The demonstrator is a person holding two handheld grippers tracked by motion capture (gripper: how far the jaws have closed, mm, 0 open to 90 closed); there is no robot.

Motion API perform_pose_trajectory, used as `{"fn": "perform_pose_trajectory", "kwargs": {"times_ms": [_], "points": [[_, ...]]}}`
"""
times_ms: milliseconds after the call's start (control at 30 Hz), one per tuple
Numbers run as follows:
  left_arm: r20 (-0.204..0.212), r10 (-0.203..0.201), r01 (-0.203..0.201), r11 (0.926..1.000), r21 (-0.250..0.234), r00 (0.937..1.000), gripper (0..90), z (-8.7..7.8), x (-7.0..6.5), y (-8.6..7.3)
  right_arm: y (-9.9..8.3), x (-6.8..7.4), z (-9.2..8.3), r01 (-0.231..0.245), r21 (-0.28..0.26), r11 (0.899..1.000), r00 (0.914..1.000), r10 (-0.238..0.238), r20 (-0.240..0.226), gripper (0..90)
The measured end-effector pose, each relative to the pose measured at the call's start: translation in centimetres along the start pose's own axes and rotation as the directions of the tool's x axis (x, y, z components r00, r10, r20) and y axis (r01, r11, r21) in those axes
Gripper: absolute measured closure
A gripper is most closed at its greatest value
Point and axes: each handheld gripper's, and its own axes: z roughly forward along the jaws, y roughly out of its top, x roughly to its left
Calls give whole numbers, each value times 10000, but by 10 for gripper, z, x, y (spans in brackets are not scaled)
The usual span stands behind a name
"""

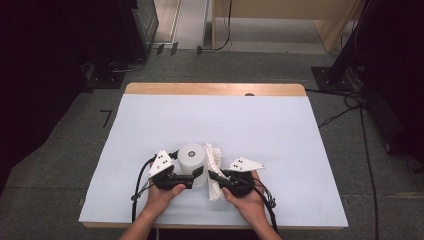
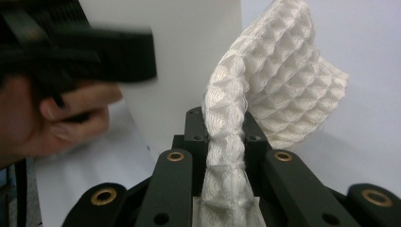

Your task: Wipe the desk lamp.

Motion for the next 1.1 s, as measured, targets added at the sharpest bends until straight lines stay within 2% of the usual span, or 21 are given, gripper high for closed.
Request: {"fn": "perform_pose_trajectory", "kwargs": {"times_ms": [133, 233, 300, 367, 500, 600, 700, 767, 933, 1000, 1100], "points": [[83, 652, -653, 9976, 223, 9978, 91, 3, -6, 0, 10, 2, -14, 205, -564, 9982, 9998, -209, -71, 789], [227, 702, -706, 9973, 189, 9973, 91, 3, -9, 1, 15, 3, -23, 259, -942, 9952, 9995, -275, -159, 788], [296, 659, -663, 9977, 126, 9974, 91, 2, -8, 5, 16, 1, -25, -34, -957, 9954, 9992, -5, -408, 789], [230, 517, -516, 9987, -56, 9984, 91, -2, -5, 9, 15, 0, -24, -47, -880, 9961, 9991, 10, -421, 789], [51, 306, -304, 9990, -341, 9995, 91, -9, 1, 14, 8, 3, -10, 63, -351, 9994, 9986, -81, -521, 788], [45, 310, -309, 9993, -227, 9995, 91, -8, 4, 12, 6, 4, -5, 81, -97, 9999, 9981, -87, -614, 788], [115, 495, -496, 9988, 20, 9987, 91, -3, 0, 8, 7, 3, -7, 38, -163, 9999, 9987, -46, -513, 788], [125, 810, -813, 9965, 200, 9966, 91, 1, -4, 5, 9, 1, -12, 57, -441, 9990, 9992, -75, -405, 788], [-125, 1697, -1688, 9841, 563, 9854, 91, 7, -12, 1, 18, 2, -26, 101, -1128, 9936, 9997, -127, -226, 788], [-146, 1656, -1647, 9850, 510, 9861, 91, 7, -11, 2, 19, 3, -29, 168, -1259, 9919, 9995, -202, -254, 788], [-258, 1537, -1527, 9876, 353, 9878, 91, 5, -9, 5, 16, 1, -24, 160, -1067, 9942, 9993, -196, -331, 788]]}}
